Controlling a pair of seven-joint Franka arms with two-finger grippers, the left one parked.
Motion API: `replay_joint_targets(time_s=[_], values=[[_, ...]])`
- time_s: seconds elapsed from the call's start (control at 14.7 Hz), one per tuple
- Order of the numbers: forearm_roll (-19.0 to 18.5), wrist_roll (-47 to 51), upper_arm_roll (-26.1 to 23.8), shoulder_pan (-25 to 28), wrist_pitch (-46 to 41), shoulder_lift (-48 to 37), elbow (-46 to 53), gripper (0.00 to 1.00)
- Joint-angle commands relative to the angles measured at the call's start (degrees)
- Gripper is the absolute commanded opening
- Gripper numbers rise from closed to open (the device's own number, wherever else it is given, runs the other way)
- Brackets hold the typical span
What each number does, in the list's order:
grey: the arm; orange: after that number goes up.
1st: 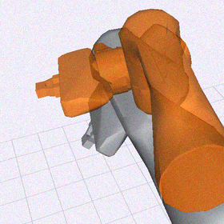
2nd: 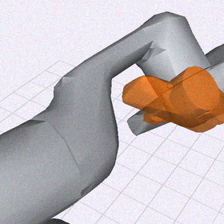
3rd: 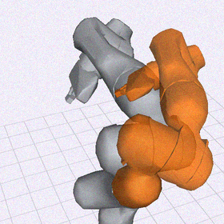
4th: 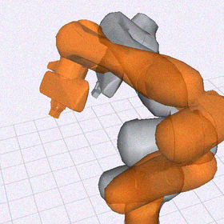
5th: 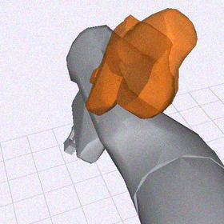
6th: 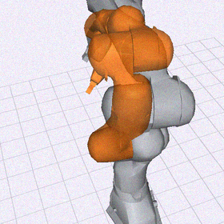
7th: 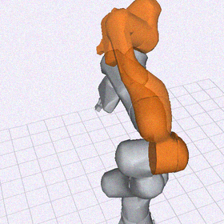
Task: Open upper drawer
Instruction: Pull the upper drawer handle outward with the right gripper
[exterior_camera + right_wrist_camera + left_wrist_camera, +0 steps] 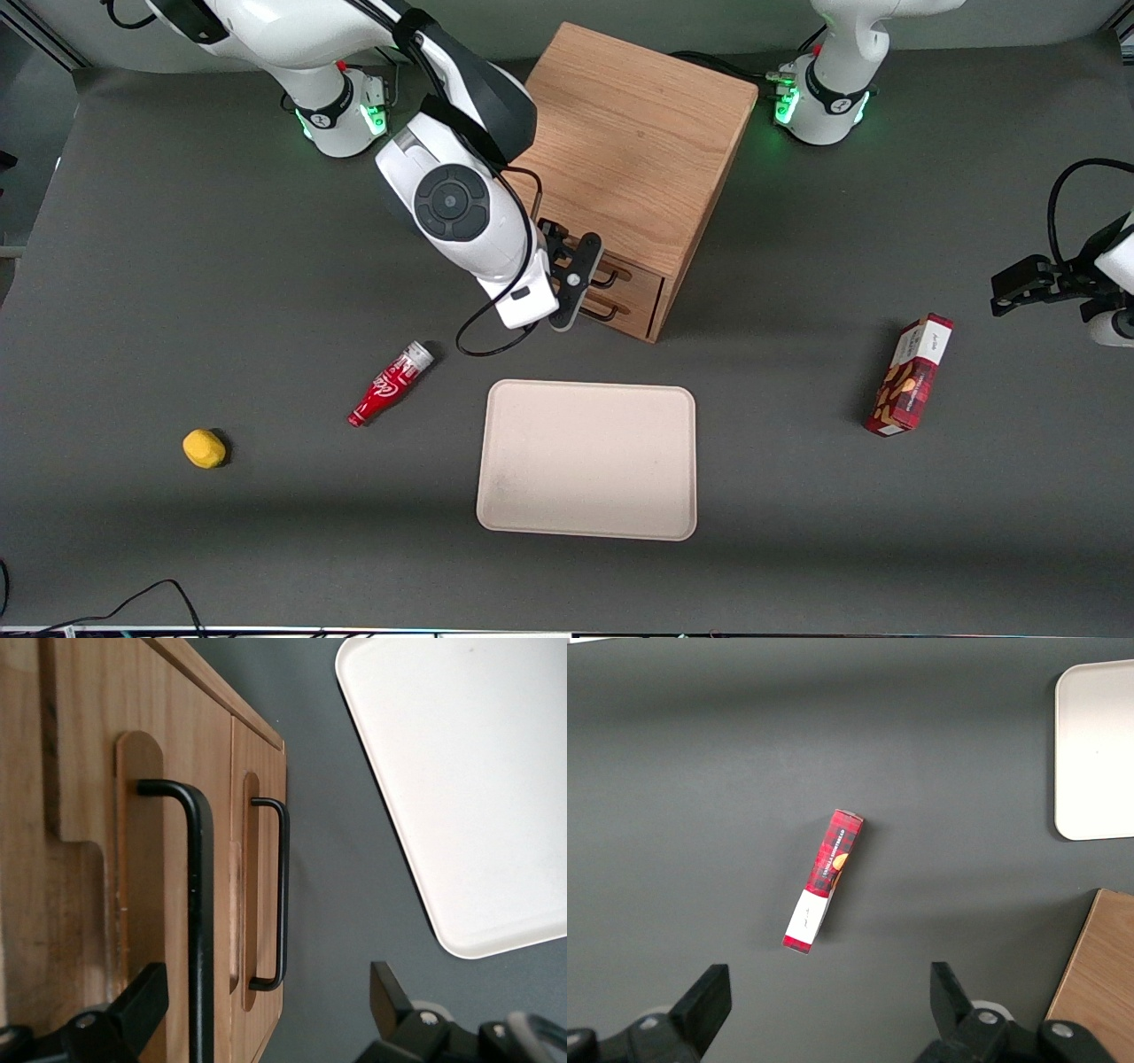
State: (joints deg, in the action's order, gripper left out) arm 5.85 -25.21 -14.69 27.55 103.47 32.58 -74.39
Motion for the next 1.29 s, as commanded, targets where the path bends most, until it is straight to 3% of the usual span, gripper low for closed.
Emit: replay_joint_targets(time_s=[0.0,0.54,0.95,1.22], values=[[1.01,-1.34,-0.07,0.14,1.38,1.87,-0.05,1.0],[-0.05,-1.16,0.28,0.14,2.52,2.66,0.3,1.0],[-9.35,-1.07,0.89,-1.09,5.69,2.66,0.56,1.0],[-9.98,-1.69,1.95,-2.93,8.33,2.66,1.52,1.0]])
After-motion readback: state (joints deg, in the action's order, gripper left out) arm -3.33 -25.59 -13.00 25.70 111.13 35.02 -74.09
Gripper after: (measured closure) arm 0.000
